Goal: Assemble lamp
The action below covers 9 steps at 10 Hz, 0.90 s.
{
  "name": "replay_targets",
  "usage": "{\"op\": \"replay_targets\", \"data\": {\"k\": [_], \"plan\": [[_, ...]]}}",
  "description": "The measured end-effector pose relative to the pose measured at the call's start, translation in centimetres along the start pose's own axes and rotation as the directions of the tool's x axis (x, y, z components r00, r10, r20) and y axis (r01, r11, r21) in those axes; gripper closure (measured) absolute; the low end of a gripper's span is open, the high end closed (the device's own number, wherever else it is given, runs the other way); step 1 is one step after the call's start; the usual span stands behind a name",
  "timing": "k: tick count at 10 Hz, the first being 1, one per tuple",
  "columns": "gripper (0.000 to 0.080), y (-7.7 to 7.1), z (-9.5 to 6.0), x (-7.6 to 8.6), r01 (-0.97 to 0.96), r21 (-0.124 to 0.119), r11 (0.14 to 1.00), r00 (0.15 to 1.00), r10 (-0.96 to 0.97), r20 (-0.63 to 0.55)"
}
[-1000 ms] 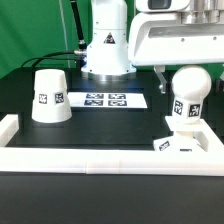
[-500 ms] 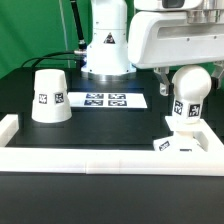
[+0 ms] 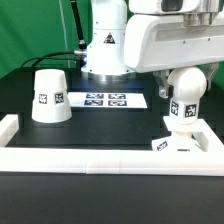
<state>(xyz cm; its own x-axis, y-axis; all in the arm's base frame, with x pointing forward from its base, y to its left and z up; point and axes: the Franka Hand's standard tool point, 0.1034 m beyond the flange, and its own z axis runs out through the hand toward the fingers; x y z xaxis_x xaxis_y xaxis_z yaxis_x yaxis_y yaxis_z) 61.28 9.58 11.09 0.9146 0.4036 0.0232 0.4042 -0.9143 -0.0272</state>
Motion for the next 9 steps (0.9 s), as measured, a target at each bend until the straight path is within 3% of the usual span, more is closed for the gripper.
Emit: {"op": "replay_targets", "data": {"k": [1, 5, 9], "plan": [[0.0222, -0.01, 0.00, 0.00, -0.015, 0.001, 1.000, 1.000, 0.015, 0.000], [0.0222, -0.24, 0.03, 0.07, -0.390, 0.013, 0.921, 0.921, 0.390, 0.001], [0.0220, -0.09, 0.03, 0.04, -0.676, 0.024, 0.736, 0.737, 0.676, 0.009]]}}
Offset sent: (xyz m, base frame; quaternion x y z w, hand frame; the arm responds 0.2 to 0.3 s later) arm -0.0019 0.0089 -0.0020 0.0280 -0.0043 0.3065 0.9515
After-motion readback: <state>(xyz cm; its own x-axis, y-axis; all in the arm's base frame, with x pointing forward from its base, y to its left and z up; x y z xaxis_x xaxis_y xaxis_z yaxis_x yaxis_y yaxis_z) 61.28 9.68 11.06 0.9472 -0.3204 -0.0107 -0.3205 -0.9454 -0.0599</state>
